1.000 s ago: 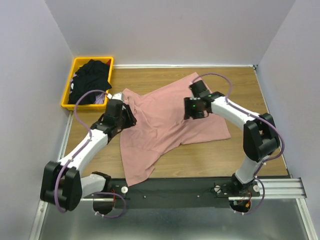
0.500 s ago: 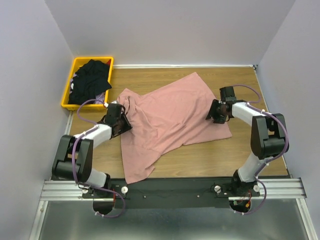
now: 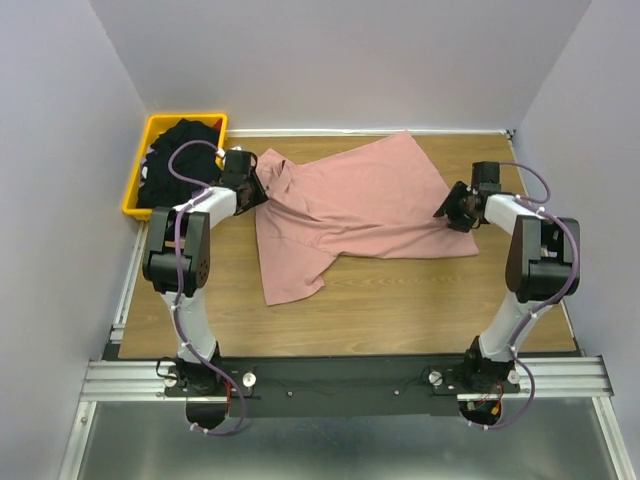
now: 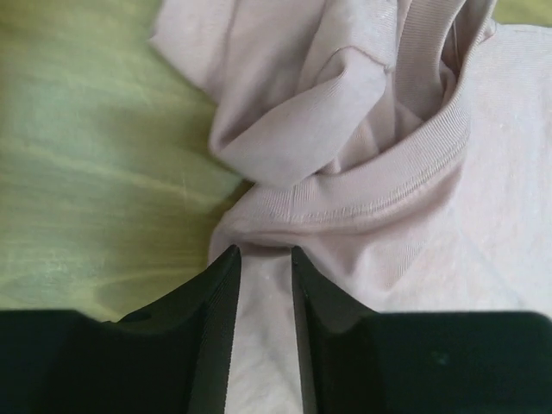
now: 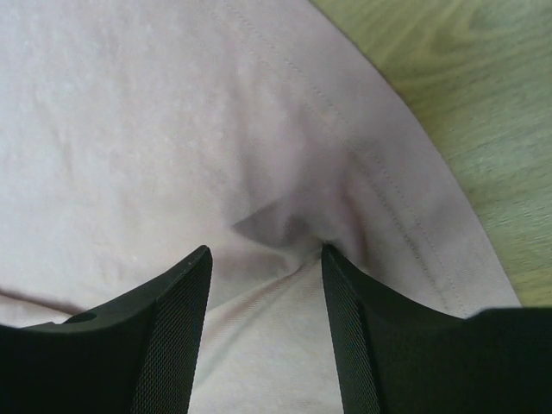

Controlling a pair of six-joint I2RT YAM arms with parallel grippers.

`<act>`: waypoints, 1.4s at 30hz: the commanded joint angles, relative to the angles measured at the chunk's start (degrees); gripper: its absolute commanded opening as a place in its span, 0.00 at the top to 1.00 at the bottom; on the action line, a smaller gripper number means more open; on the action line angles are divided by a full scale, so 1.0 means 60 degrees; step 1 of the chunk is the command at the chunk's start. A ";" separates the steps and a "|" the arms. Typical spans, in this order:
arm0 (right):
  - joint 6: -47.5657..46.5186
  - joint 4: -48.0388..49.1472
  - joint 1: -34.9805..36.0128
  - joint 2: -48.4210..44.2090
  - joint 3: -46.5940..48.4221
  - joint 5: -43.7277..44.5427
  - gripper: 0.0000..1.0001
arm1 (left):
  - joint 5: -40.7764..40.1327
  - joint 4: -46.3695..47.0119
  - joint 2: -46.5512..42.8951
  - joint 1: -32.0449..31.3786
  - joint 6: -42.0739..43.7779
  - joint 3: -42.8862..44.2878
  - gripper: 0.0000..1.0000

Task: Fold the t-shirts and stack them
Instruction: Flatten the tshirt out

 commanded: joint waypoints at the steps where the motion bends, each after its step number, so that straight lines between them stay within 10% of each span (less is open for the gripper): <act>1: -0.0570 -0.0564 0.0049 -0.0090 0.0461 -0.0325 0.38 | -0.0543 -0.0564 -0.0753 -0.0028 0.0565 0.0363 0.58; 17: -0.0997 -0.1648 0.1924 -0.5129 -0.3037 0.0099 0.36 | -0.1262 -0.3757 -0.6394 -0.2927 -0.0750 -0.4806 0.45; 42: -0.1216 -0.1194 0.1983 -0.5805 -0.3962 -0.0326 0.35 | -0.1013 -0.4666 -0.5899 -0.3631 -0.1500 -0.5424 0.53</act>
